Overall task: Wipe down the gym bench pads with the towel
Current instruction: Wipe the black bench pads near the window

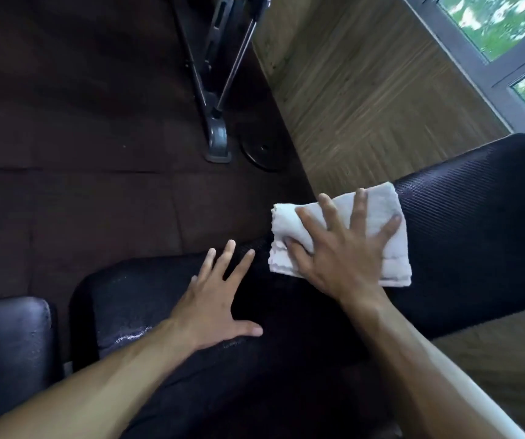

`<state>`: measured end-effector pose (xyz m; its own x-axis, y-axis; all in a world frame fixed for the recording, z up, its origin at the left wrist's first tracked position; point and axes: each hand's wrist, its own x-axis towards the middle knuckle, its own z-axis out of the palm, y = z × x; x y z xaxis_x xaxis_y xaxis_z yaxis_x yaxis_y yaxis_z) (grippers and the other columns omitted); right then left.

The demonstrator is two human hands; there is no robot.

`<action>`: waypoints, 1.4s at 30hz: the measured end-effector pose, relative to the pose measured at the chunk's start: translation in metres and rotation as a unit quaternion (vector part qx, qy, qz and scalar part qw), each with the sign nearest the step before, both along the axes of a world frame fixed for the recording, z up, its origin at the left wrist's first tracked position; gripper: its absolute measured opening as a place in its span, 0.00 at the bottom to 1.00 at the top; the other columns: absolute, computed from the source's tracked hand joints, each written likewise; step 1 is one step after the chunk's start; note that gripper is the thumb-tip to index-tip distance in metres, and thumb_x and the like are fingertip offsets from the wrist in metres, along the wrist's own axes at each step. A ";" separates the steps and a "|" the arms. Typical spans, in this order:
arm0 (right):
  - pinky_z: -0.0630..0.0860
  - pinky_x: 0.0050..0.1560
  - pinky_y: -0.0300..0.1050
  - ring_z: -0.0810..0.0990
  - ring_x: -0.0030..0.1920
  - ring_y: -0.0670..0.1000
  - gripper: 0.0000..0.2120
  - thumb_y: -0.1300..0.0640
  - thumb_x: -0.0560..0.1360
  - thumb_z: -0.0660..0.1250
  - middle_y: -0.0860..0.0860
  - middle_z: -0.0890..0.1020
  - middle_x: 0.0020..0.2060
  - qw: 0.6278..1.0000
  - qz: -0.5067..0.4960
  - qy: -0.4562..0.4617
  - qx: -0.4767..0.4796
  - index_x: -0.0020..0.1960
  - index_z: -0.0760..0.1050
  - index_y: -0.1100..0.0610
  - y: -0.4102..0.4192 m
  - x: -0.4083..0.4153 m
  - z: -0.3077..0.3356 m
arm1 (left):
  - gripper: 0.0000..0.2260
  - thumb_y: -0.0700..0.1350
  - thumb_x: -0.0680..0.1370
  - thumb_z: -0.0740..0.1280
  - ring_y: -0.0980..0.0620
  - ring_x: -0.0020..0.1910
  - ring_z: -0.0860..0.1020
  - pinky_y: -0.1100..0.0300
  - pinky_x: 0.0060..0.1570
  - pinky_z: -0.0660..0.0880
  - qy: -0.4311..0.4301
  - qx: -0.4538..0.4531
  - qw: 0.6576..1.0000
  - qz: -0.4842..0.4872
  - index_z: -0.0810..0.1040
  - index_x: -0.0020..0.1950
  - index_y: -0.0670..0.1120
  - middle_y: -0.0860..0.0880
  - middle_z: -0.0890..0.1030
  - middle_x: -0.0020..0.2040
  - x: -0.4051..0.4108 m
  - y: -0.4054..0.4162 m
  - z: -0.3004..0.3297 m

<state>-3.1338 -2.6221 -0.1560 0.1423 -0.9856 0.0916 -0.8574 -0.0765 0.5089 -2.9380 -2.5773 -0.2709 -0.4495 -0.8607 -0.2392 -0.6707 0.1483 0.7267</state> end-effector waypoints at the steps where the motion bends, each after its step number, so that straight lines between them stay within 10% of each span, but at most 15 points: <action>1: 0.47 0.63 0.86 0.53 0.79 0.70 0.30 0.28 0.77 0.51 0.49 0.69 0.76 1.000 -0.001 0.000 -0.010 0.72 0.71 0.39 -0.007 0.003 -0.004 | 0.57 0.70 0.65 0.72 0.50 0.77 0.30 0.37 0.74 0.57 0.005 -0.002 1.000 0.004 0.32 0.76 0.65 0.60 0.25 0.75 0.000 0.000 -0.004; 18: 0.56 0.60 0.84 0.57 0.78 0.68 0.39 0.21 0.68 0.52 0.48 0.66 0.78 0.997 -0.060 0.015 -0.046 0.75 0.66 0.36 0.078 0.017 -0.038 | 0.57 0.72 0.65 0.71 0.56 0.77 0.32 0.49 0.75 0.59 0.046 -0.099 0.994 -0.024 0.35 0.79 0.60 0.62 0.28 0.76 0.024 0.009 -0.042; 22: 0.48 0.65 0.84 0.42 0.80 0.64 0.42 0.16 0.66 0.44 0.41 0.50 0.82 0.997 -0.073 0.010 -0.034 0.77 0.49 0.30 0.060 0.019 -0.042 | 0.56 0.73 0.65 0.69 0.54 0.77 0.33 0.42 0.76 0.55 0.031 -0.099 0.995 0.004 0.35 0.79 0.59 0.62 0.30 0.77 0.029 0.005 -0.056; 26: 0.53 0.62 0.85 0.59 0.78 0.68 0.40 0.19 0.73 0.42 0.47 0.69 0.77 0.997 -0.034 -0.045 -0.049 0.73 0.71 0.37 0.066 0.018 -0.048 | 0.60 0.72 0.62 0.73 0.52 0.78 0.33 0.38 0.75 0.55 0.016 -0.055 0.998 0.005 0.32 0.78 0.60 0.64 0.26 0.73 0.036 0.010 -0.049; 31: 0.55 0.59 0.84 0.66 0.74 0.67 0.36 0.23 0.75 0.45 0.49 0.74 0.73 0.994 -0.016 -0.029 -0.100 0.72 0.72 0.39 0.057 0.014 -0.052 | 0.59 0.71 0.65 0.72 0.52 0.78 0.33 0.42 0.76 0.56 0.005 -0.061 0.998 -0.006 0.31 0.77 0.61 0.63 0.28 0.75 0.036 0.006 -0.052; 42: 0.44 0.67 0.82 0.41 0.81 0.62 0.41 0.21 0.67 0.33 0.42 0.50 0.81 0.989 -0.095 0.020 -0.110 0.78 0.49 0.30 0.052 0.028 -0.057 | 0.58 0.72 0.61 0.73 0.41 0.78 0.36 0.40 0.76 0.53 0.013 -0.102 0.994 -0.026 0.34 0.75 0.69 0.54 0.32 0.79 0.030 -0.017 -0.065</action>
<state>-3.1062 -2.5696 -0.2128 -0.0365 -0.9519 0.3043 -0.8248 0.2007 0.5287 -2.9080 -2.5943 -0.3363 -0.4985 -0.8654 -0.0495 -0.6396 0.3287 0.6949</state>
